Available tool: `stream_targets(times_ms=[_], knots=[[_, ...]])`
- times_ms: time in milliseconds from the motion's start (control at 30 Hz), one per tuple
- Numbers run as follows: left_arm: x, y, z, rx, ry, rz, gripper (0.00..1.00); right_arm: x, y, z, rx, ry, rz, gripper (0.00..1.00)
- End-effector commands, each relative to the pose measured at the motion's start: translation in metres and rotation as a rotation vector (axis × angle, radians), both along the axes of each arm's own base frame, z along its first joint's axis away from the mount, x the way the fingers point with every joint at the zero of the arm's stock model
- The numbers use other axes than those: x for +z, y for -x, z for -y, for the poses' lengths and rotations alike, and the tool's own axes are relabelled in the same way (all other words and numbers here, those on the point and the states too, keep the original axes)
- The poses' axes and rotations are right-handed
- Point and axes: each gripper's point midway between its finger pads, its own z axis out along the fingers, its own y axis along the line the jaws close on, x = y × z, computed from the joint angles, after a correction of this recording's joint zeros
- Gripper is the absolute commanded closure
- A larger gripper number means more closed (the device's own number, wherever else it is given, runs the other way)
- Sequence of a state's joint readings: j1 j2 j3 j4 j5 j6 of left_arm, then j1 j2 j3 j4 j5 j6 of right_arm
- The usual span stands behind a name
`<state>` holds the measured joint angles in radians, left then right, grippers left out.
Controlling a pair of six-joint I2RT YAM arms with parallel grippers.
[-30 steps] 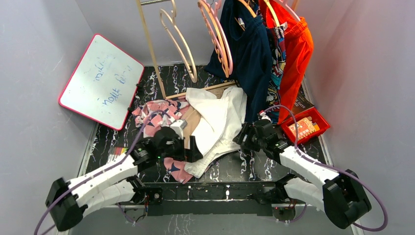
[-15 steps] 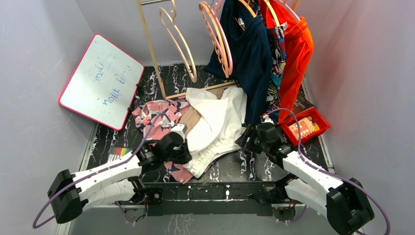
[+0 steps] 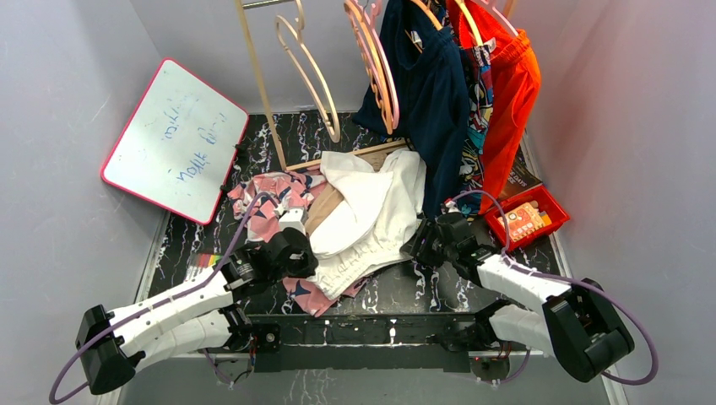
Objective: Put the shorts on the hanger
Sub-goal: Adjust the shorts at the center of the board.
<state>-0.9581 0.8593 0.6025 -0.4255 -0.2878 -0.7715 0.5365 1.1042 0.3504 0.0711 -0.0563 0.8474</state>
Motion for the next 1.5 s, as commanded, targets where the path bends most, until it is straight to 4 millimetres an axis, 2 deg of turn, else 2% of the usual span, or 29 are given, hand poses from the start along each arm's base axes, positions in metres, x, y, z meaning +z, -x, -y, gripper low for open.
stream_targets(times_ms=[0, 67, 133, 233, 300, 333, 400, 467, 533, 567, 633, 733, 833, 867, 933, 1000, 1100, 1200, 1333, 1433, 1467], knots=[[0.012, -0.008, -0.008, 0.053, -0.021, 0.040, 1.00, -0.008, 0.001, 0.001, -0.010, -0.018, 0.002, 0.40], [0.014, -0.009, -0.009, 0.058, -0.021, 0.048, 1.00, -0.014, 0.002, 0.003, -0.012, -0.005, -0.003, 0.42], [0.016, -0.011, -0.010, 0.062, -0.026, 0.053, 1.00, -0.018, 0.004, 0.001, -0.001, -0.006, -0.018, 0.48], [0.018, -0.011, -0.010, 0.062, -0.034, 0.054, 1.00, -0.016, 0.006, -0.006, 0.029, -0.039, -0.018, 0.65], [0.020, -0.011, -0.011, 0.065, -0.034, 0.058, 1.00, -0.008, 0.006, -0.011, 0.049, -0.069, -0.008, 0.83], [0.022, -0.012, -0.012, 0.069, -0.034, 0.062, 1.00, -0.001, 0.006, -0.013, 0.055, -0.079, -0.001, 0.98], [0.035, -0.014, -0.013, 0.072, -0.022, 0.086, 1.00, 0.020, 0.005, -0.012, 0.054, -0.095, 0.041, 1.00], [0.052, -0.016, -0.015, 0.069, -0.010, 0.119, 1.00, 0.075, -0.003, -0.017, 0.076, -0.149, 0.176, 1.00], [0.087, -0.019, -0.017, 0.069, 0.023, 0.180, 1.00, 0.127, -0.001, -0.015, 0.105, -0.181, 0.314, 1.00], [0.105, -0.021, -0.019, 0.065, 0.039, 0.213, 1.00, 0.163, 0.001, -0.013, 0.132, -0.190, 0.403, 1.00], [0.146, -0.022, -0.022, 0.054, 0.083, 0.289, 1.00, 0.222, 0.011, -0.006, 0.175, -0.178, 0.533, 1.00], [0.211, -0.021, -0.025, 0.023, 0.166, 0.403, 1.00, 0.298, 0.029, 0.006, 0.223, -0.155, 0.670, 1.00], [0.266, -0.015, -0.026, -0.015, 0.250, 0.486, 1.00, 0.363, 0.046, 0.017, 0.227, -0.179, 0.787, 1.00], [0.278, -0.013, -0.025, -0.029, 0.268, 0.500, 1.00, 0.381, 0.051, 0.020, 0.223, -0.196, 0.821, 1.00], [0.292, -0.010, -0.021, -0.053, 0.295, 0.503, 0.99, 0.401, 0.057, 0.021, 0.218, -0.223, 0.843, 1.00], [0.291, -0.009, -0.016, -0.065, 0.303, 0.483, 0.96, 0.402, 0.057, 0.021, 0.212, -0.240, 0.831, 1.00], [0.254, -0.015, -0.010, -0.045, 0.244, 0.414, 0.93, 0.380, 0.049, 0.017, 0.181, -0.256, 0.763, 1.00], [0.201, -0.022, -0.003, -0.020, 0.160, 0.323, 0.93, 0.339, 0.037, 0.009, 0.156, -0.264, 0.662, 1.00], [0.118, -0.036, 0.008, 0.019, 0.028, 0.229, 1.00, 0.282, 0.018, 0.001, 0.107, -0.251, 0.550, 1.00], [0.086, -0.054, 0.007, 0.085, -0.057, 0.228, 0.98, 0.245, 0.001, 0.004, 0.043, -0.205, 0.502, 1.00], [0.082, -0.060, 0.005, 0.109, -0.085, 0.235, 0.90, 0.235, -0.004, 0.005, 0.027, -0.193, 0.490, 1.00]])
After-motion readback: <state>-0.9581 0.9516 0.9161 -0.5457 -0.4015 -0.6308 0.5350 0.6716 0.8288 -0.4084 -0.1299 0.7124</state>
